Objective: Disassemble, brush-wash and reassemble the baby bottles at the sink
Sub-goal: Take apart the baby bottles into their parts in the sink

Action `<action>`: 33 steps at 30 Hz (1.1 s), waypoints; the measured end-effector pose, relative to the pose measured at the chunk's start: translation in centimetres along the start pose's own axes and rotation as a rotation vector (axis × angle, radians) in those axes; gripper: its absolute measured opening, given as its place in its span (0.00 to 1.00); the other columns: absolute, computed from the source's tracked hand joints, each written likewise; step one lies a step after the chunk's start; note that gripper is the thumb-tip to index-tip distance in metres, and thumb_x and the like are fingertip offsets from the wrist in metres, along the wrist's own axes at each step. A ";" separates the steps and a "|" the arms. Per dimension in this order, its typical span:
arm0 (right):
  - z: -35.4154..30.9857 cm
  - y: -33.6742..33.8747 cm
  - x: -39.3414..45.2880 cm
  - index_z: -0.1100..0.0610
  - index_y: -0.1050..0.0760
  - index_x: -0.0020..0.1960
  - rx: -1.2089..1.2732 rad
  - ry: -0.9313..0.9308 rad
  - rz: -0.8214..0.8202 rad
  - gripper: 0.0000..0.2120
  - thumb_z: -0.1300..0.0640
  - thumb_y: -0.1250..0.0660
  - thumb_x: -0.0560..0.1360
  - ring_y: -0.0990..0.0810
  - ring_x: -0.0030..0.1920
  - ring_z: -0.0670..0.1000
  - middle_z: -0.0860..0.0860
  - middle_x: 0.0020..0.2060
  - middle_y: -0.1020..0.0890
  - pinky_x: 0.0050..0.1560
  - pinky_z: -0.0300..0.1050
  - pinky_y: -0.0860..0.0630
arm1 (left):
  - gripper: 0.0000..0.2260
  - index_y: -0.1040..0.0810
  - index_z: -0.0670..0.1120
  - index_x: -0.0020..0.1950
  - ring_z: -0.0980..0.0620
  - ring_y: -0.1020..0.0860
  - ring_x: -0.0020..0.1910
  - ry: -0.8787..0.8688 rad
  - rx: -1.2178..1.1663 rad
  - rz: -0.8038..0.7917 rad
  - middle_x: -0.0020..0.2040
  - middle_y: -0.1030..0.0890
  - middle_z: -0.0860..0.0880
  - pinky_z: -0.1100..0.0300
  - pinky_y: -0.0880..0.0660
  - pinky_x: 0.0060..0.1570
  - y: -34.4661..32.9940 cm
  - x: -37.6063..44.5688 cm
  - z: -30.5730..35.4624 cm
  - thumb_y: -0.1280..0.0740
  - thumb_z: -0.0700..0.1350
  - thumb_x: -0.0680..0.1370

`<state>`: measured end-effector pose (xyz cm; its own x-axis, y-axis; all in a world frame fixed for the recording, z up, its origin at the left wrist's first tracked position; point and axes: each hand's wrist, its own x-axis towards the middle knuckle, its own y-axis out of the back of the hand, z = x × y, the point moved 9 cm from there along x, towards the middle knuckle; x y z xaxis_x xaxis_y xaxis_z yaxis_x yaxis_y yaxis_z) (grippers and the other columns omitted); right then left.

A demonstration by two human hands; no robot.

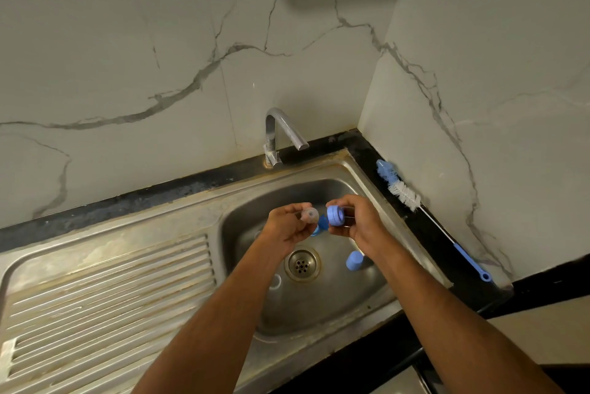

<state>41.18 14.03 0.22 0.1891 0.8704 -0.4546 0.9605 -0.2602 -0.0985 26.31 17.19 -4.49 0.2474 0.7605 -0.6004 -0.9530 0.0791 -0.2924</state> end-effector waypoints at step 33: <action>9.0 2.6 4.4 0.61 0.24 0.61 -1.151 0.069 -0.005 0.20 0.61 0.26 0.71 0.21 0.56 0.57 0.57 0.63 0.30 0.57 0.46 0.24 | 0.10 0.13 0.48 0.44 0.57 0.16 0.41 -0.220 0.741 0.214 0.37 0.16 0.56 0.60 0.19 0.51 1.6 3.9 -5.9 0.26 0.33 0.70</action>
<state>42.63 13.38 -10.01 0.1616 0.9004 -0.4040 0.5717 0.2483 0.7820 26.80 16.45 -11.65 0.0797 0.9111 -0.4045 -0.8633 0.2660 0.4289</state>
